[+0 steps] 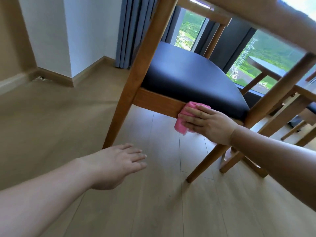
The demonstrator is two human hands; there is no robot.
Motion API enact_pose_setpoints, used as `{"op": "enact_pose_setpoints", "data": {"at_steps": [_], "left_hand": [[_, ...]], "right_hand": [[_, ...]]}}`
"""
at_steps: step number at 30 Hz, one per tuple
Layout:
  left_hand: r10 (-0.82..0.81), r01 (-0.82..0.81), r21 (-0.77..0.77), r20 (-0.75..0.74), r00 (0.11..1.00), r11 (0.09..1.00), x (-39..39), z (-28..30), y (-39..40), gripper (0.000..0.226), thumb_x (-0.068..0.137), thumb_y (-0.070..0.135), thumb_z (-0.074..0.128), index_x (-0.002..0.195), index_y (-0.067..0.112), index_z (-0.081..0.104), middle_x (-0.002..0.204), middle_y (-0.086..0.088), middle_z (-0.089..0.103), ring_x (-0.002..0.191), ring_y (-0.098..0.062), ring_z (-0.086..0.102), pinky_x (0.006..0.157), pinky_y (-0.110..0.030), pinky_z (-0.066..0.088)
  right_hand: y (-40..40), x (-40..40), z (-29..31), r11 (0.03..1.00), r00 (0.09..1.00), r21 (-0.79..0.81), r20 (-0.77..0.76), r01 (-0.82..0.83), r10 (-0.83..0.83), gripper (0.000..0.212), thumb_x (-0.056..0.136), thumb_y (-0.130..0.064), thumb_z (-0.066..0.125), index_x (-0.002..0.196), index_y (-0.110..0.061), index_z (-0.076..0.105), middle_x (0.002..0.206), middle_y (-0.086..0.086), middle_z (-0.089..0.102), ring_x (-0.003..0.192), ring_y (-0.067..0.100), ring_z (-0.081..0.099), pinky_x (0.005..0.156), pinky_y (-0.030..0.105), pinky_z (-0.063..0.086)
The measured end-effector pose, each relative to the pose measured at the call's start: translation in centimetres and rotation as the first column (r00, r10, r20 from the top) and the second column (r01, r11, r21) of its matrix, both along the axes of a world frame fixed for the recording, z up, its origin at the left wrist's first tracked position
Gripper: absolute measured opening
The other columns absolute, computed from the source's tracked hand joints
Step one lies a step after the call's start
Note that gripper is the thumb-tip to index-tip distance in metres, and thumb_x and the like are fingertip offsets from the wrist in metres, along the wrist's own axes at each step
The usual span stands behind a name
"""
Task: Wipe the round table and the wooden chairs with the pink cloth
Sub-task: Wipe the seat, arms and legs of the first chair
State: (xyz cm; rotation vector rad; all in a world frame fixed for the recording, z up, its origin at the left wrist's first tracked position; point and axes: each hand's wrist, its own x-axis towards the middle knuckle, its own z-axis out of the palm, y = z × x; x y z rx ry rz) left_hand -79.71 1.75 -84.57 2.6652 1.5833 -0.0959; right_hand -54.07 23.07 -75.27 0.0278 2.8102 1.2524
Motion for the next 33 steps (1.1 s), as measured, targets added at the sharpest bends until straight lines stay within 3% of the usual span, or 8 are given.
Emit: {"op": "enact_pose_setpoints", "data": {"at_steps": [5,18,22,25,28,33], "left_hand": [[0.024,-0.023,-0.048,0.010,1.000,0.999,-2.1,-0.1,-1.5,0.060,0.093,0.009,0.036,0.149,0.029,0.024,0.154,0.005,0.027,0.142,-0.014,0.020,0.119,-0.031,0.005],[0.005,-0.002,-0.118,0.031,0.999,0.993,-0.8,-0.6,-1.1,0.064,0.092,0.004,0.038,0.148,0.030,0.023,0.154,0.007,0.027,0.143,-0.013,0.017,0.120,-0.033,0.005],[0.000,0.001,-0.110,0.013,1.000,0.994,0.2,-0.6,-0.6,0.064,0.092,0.005,0.039,0.149,0.030,0.023,0.155,0.005,0.027,0.143,-0.013,0.017,0.117,-0.032,0.003],[-0.006,0.006,-0.098,0.003,1.000,0.995,1.0,-0.7,-0.3,0.063,0.092,0.004,0.039,0.148,0.030,0.024,0.154,0.005,0.029,0.143,-0.014,0.020,0.118,-0.033,0.005],[0.003,-0.002,-0.093,0.010,1.000,0.996,1.6,-0.6,0.3,0.063,0.093,0.005,0.039,0.148,0.032,0.023,0.154,0.007,0.028,0.143,-0.013,0.018,0.117,-0.032,0.003],[-0.021,0.021,-0.111,0.001,1.000,0.994,2.6,-0.7,1.1,0.061,0.093,0.009,0.036,0.148,0.033,0.022,0.154,0.008,0.027,0.143,-0.011,0.017,0.118,-0.031,0.003]], "right_hand": [[-2.1,-9.5,-0.7,0.998,0.998,0.035,-0.043,-0.053,0.055,0.052,0.083,-0.019,0.052,0.135,-0.016,0.051,0.146,0.005,0.044,0.141,0.028,0.025,0.114,0.050,0.012],[-2.7,-13.3,-0.8,0.989,0.997,0.133,-0.038,-0.064,0.070,0.053,0.088,-0.019,0.058,0.140,-0.018,0.046,0.149,0.003,0.040,0.142,0.028,0.026,0.117,0.042,0.008],[-1.6,-10.0,-0.8,0.994,0.998,0.095,-0.014,-0.060,0.062,0.056,0.083,-0.014,0.069,0.135,-0.016,0.051,0.146,0.004,0.044,0.142,0.029,0.027,0.117,0.046,0.014],[-0.6,-5.6,-0.9,0.997,0.998,0.046,-0.003,-0.062,0.062,0.053,0.080,-0.011,0.065,0.131,-0.014,0.055,0.142,0.005,0.049,0.140,0.028,0.025,0.114,0.052,0.016],[0.3,-0.4,-0.5,0.999,1.000,0.022,0.009,-0.027,0.027,0.051,0.079,-0.010,0.061,0.130,-0.014,0.057,0.140,0.006,0.051,0.138,0.029,0.026,0.119,0.047,0.012],[0.8,8.2,0.3,0.994,0.992,-0.005,0.057,0.113,-0.113,0.061,0.063,-0.001,0.076,0.122,-0.012,0.062,0.135,0.009,0.055,0.134,0.034,0.035,0.116,0.046,0.012]]}}
